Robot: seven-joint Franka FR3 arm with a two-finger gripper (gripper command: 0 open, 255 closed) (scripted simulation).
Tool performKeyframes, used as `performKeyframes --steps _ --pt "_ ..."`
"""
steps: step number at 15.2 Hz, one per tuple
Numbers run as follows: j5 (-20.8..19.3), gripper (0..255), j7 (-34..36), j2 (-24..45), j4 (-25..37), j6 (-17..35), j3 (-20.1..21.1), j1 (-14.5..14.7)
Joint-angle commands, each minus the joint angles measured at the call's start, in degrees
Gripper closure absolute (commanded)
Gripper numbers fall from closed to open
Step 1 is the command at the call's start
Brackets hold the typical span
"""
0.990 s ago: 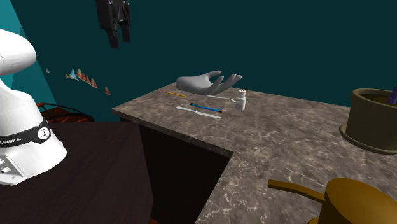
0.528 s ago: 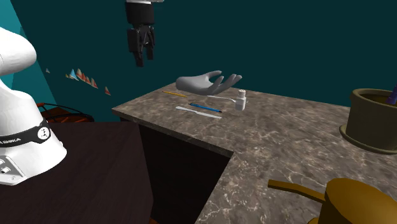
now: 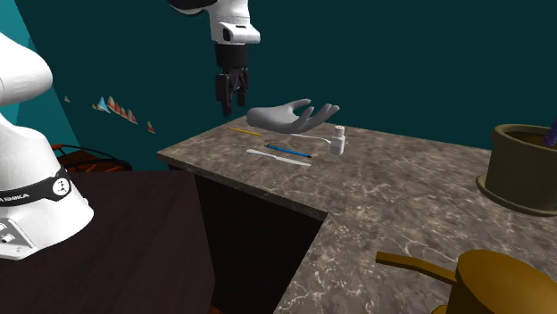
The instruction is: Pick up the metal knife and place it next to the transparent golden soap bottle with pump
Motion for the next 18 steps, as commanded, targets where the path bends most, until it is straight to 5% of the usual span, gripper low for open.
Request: performKeyframes --steps 1,6,12,18 --pt "-2.5 0 4.8 5.4 2.1 3.4 1.6 -0.6" --pt "-11.3 0 17.1 18.4 9.0 8.6 2.9 -0.6" --pt "-21.1 0 30.1 33.3 19.9 11.0 -0.7 3.6" --pt "-23.2 0 32.0 37.2 20.6 14.0 -2.3 4.8"
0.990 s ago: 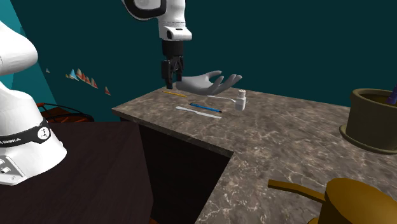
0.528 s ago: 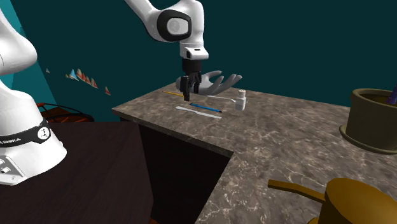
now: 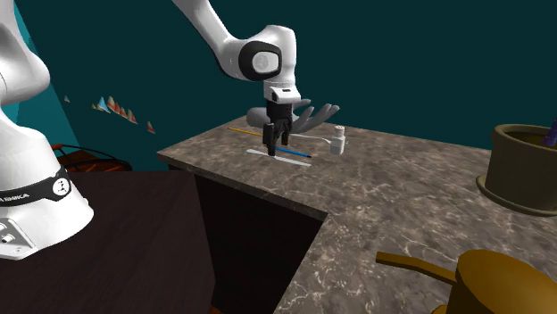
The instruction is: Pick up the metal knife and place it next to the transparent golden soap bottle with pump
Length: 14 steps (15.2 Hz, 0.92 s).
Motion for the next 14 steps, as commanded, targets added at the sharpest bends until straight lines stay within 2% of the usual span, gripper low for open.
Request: performKeyframes --steps 1,10,11,14 --pt "-0.8 0 0.6 1.4 0.1 1.2 -0.5 0.4" --pt "-1.3 0 1.0 2.3 0.1 2.1 -0.8 0.7" --pt "-1.3 255 1.0 2.3 0.1 2.1 -0.8 0.7" --pt "-1.3 255 1.0 2.3 0.1 2.1 -0.8 0.7"
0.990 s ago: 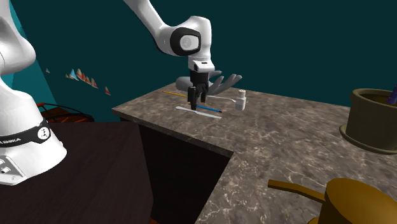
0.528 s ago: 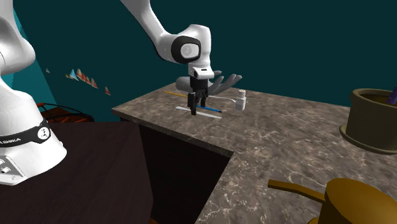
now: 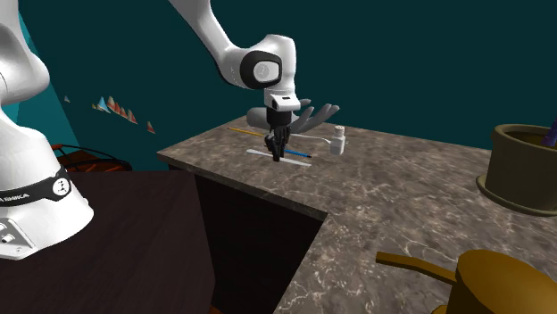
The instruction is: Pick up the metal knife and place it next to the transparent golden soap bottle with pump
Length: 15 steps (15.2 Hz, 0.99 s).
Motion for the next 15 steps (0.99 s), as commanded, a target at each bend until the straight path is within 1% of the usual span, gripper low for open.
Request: performKeyframes --steps 1,6,15 --pt "0.0 255 0.0 0.0 0.0 0.0 0.0 0.0" --pt "0.0 255 0.0 0.0 0.0 0.0 0.0 0.0" --pt "3.0 255 -2.0 -5.3 0.2 -5.2 1.9 -1.4"
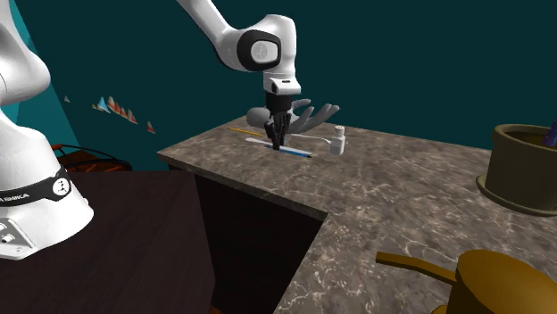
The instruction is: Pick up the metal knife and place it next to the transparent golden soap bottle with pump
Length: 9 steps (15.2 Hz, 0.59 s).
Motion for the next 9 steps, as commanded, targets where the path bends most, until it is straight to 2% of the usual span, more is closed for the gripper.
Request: performKeyframes --steps 1,9 --pt "0.7 255 -0.5 -1.1 0.3 -1.3 0.3 -0.3" --pt "3.1 255 -2.2 -5.3 1.4 -6.3 1.5 -1.1"
